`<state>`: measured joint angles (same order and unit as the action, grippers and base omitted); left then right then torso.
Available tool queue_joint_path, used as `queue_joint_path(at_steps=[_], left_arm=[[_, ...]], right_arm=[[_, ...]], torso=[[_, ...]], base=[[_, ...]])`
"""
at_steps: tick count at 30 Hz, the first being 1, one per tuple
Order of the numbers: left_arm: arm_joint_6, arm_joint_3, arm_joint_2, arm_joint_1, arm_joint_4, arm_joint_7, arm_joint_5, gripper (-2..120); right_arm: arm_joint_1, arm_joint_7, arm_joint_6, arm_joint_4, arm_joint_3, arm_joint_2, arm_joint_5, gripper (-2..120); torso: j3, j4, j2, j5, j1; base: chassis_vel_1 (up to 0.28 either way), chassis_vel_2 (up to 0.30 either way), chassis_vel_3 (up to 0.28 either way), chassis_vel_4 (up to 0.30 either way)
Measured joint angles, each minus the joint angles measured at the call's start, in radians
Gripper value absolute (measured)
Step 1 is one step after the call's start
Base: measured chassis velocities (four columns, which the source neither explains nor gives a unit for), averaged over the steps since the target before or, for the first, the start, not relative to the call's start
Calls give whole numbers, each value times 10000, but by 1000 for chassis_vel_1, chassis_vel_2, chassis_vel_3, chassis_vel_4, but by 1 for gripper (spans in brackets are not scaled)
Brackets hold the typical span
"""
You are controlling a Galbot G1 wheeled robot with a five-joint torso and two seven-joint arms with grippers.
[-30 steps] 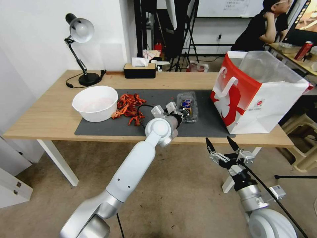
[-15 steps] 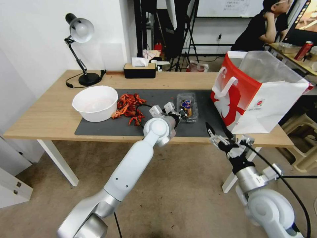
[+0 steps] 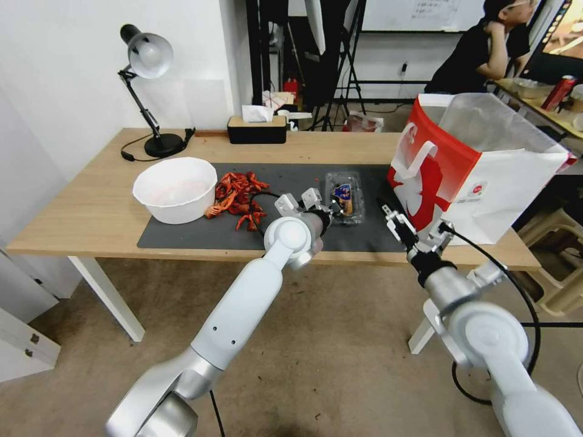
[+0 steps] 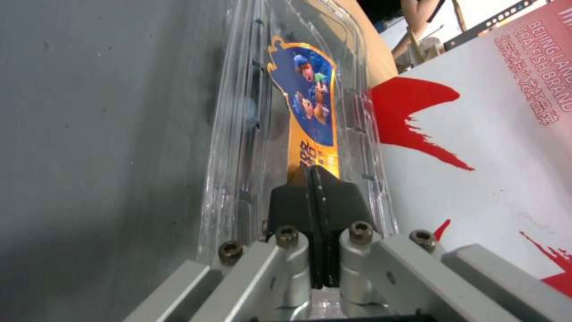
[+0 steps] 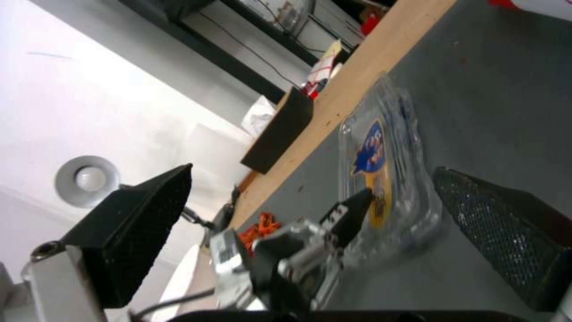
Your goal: Close the takeout container lid, then place the container into the takeout bag.
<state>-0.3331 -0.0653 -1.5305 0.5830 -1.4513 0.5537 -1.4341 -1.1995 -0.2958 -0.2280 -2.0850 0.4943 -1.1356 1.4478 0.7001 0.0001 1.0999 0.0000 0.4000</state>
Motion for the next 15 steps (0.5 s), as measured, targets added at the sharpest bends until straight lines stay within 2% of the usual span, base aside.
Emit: queue_joint_path(at_steps=[6, 15], left_arm=[[37, -28, 7, -30, 101, 20, 46, 0], [52, 6, 42, -42, 93, 112, 47, 0]], right_arm=[[1035, -794, -261, 514, -269, 64, 222, 100], [1884, -1316, -825, 1157, -426, 151, 673, 100]], torso=[[-1, -1, 0, -1, 0], [-1, -1, 0, -1, 0]], base=[[0, 0, 0, 0], [0, 0, 0, 0]])
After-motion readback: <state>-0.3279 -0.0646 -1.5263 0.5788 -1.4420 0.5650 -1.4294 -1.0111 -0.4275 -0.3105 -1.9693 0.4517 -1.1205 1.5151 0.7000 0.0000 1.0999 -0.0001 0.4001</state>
